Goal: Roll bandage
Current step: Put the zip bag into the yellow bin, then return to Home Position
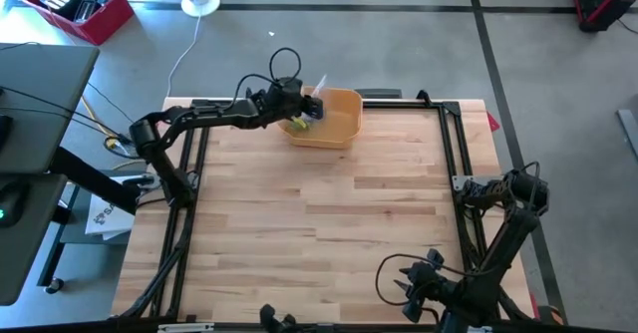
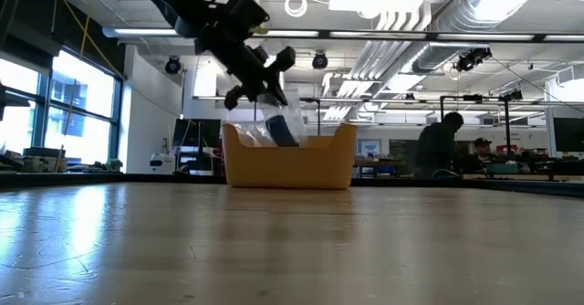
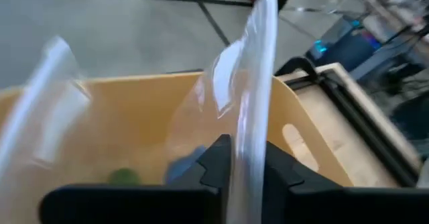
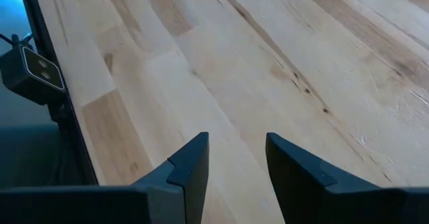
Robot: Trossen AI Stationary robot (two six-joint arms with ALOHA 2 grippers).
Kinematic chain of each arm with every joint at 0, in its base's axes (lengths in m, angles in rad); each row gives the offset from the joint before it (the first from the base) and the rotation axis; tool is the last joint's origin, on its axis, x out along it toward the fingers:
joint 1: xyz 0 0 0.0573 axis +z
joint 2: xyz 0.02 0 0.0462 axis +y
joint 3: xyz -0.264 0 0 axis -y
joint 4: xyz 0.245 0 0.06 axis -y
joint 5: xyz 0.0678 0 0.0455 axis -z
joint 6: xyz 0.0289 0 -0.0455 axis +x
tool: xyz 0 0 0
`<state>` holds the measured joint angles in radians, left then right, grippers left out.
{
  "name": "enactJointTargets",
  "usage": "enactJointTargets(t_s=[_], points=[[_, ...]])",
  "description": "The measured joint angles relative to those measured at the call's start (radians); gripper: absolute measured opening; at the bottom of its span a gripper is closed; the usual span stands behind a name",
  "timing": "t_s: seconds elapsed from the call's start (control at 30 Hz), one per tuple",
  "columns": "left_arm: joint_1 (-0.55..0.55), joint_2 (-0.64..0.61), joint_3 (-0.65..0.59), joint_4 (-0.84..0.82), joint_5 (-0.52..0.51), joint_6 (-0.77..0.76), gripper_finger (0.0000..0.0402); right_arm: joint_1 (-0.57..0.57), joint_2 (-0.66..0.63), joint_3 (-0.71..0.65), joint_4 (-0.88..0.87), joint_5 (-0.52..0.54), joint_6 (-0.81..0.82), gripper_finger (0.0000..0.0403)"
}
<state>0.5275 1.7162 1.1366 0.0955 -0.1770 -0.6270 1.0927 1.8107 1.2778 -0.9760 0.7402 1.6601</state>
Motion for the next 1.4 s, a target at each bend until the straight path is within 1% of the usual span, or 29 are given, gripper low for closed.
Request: enactJointTargets(t_s=[0.07, 0.17, 0.27, 0.33, 0.4, 0.47, 0.57, 0.63, 0.73, 0.8, 0.87, 0.9, 0.97, 1.0, 1.07, 1.13, 1.23, 1.27, 1.33, 1.4], points=[[0.017, 0.021, -0.01, 0.012, 0.038, -0.005, 0.0075, 0.0, 0.0, 0.003, 0.001, -0.012, 0.004, 0.014], [0.048, 0.03, -0.012, 0.015, 0.112, 0.027, 0.0112, 0.0, 0.0, 0.011, 0.01, 0.004, 0.008, 0.014], [0.083, 0.004, -0.011, 0.02, 0.18, 0.087, 0.0157, -0.011, 0.0, 0.011, 0.012, 0.05, 0.007, 0.014], [0.112, -0.029, -0.011, 0.004, 0.201, 0.119, 0.0186, -0.028, 0.0, 0.011, 0.012, 0.068, -0.001, 0.014], [0.14, -0.081, -0.01, -0.048, 0.203, 0.172, 0.021, -0.053, 0.0, 0.011, 0.016, 0.045, -0.023, 0.014], [0.158, -0.144, -0.01, -0.124, 0.2, 0.272, 0.0224, -0.092, -0.008, 0.011, 0.018, -0.044, -0.082, 0.014], [0.149, -0.265, -0.01, -0.304, 0.198, 0.445, 0.0227, -0.174, -0.037, 0.009, 0.054, -0.195, -0.283, 0.0133], [0.114, -0.347, -0.01, -0.437, 0.199, 0.521, 0.0221, -0.24, -0.07, -0.009, 0.12, -0.253, -0.507, 0.0118], [0.033, -0.465, -0.01, -0.609, 0.199, 0.559, 0.0205, -0.348, -0.149, -0.079, 0.254, -0.347, -0.867, 0.008], [-0.032, -0.545, -0.019, -0.673, 0.2, 0.561, 0.0192, -0.432, -0.235, -0.17, 0.363, -0.42, -1.046, 0.0048], [-0.103, -0.647, -0.069, -0.67, 0.2, 0.569, 0.0178, -0.524, -0.356, -0.303, 0.504, -0.508, -1.171, 0.0016], [-0.134, -0.703, -0.103, -0.671, 0.2, 0.568, 0.017, -0.573, -0.429, -0.376, 0.565, -0.546, -1.208, 0.0009], [-0.174, -0.818, -0.179, -0.666, 0.204, 0.53, 0.0154, -0.679, -0.592, -0.535, 0.678, -0.62, -1.251, 0.001], [-0.19, -0.88, -0.22, -0.665, 0.207, 0.501, 0.0145, -0.732, -0.675, -0.607, 0.729, -0.638, -1.263, 0.0015], [-0.219, -1.001, -0.309, -0.639, 0.228, 0.446, 0.0126, -0.823, -0.839, -0.737, 0.85, -0.647, -1.277, 0.0021], [-0.25, -1.116, -0.401, -0.57, 0.259, 0.416, 0.0106, -0.894, -0.986, -0.844, 0.954, -0.659, -1.276, 0.0022], [-0.3, -1.286, -0.544, -0.447, 0.254, 0.466, 0.0077, -0.953, -1.181, -0.958, 1.048, -0.752, -1.322, 0.0023], [-0.318, -1.341, -0.593, -0.39, 0.229, 0.487, 0.0068, -0.96, -1.238, -0.99, 1.066, -0.759, -1.331, 0.0023], [-0.345, -1.437, -0.682, -0.277, 0.155, 0.48, 0.0049, -0.971, -1.337, -1.039, 1.096, -0.755, -1.353, 0.0023], [-0.359, -1.517, -0.763, -0.208, 0.096, 0.474, 0.0032, -0.979, -1.415, -1.082, 1.116, -0.722, -1.368, 0.0023]])
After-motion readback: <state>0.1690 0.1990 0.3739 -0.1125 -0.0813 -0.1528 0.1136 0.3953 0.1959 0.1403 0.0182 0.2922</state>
